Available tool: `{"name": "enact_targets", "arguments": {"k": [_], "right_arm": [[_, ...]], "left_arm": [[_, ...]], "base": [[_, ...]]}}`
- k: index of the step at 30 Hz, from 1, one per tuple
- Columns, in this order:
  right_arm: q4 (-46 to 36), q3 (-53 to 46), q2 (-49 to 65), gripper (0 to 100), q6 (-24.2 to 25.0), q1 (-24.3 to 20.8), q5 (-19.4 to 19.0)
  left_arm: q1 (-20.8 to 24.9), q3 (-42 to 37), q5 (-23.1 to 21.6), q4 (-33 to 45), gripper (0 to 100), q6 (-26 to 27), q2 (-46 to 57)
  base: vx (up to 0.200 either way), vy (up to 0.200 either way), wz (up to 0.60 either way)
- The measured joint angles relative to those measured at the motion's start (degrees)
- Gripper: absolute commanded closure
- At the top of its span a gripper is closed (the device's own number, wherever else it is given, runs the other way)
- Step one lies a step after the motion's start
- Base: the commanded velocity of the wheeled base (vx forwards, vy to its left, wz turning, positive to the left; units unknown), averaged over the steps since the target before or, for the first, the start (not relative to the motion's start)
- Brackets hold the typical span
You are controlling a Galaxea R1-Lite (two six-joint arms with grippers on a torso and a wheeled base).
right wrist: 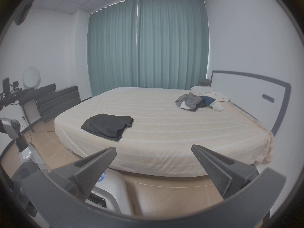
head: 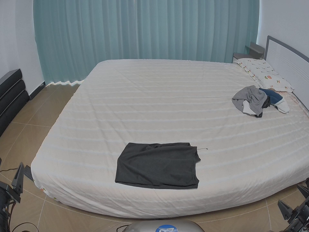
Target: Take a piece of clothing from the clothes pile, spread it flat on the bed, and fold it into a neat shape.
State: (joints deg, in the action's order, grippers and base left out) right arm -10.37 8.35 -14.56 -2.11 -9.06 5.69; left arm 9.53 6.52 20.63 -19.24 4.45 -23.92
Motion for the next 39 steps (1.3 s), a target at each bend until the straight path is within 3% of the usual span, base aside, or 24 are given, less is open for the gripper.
{"name": "enact_targets", "arguments": {"k": [2, 9, 15, 19, 21, 26, 39], "right_arm": [[-2.3, 1.8, 2.3, 0, -0.8, 0.4, 1.3], [-4.1, 5.4, 7.4, 0, -2.2, 1.3, 10.9], [-5.8, 6.9, 8.7, 0, -2.4, 2.9, 12.7], [-11.2, 8.7, 9.6, 0, -2.5, 5.3, 9.8], [-12.4, 9.2, 10.7, 0, -2.3, 6.6, 5.1], [-11.2, 8.7, 12.5, 0, -0.8, 8.4, -1.1], [19.8, -4.5, 13.8, 0, -3.2, 9.4, -5.8]], "left_arm": [[-0.9, 0.8, 0.0, 2.9, 0, 0.2, 3.4], [-5.9, 2.4, 0.0, 6.6, 0, 1.5, 12.9], [-8.9, 2.6, -0.6, 6.9, 0, 2.7, 17.0], [-10.1, 2.4, -2.0, 6.9, 0, 3.0, 18.8], [-10.3, 2.2, -2.6, 6.9, 0, 3.0, 19.6], [-10.3, 0.9, -3.9, 6.8, 0, 3.1, 21.3], [-9.5, -4.8, -11.6, 0.4, 0, 3.1, 23.2]], "base": [[0.000, 0.000, 0.00], [0.000, 0.000, 0.00], [0.000, 0.000, 0.00], [0.000, 0.000, 0.00], [0.000, 0.000, 0.00], [0.000, 0.000, 0.00], [0.000, 0.000, 0.00]]}}
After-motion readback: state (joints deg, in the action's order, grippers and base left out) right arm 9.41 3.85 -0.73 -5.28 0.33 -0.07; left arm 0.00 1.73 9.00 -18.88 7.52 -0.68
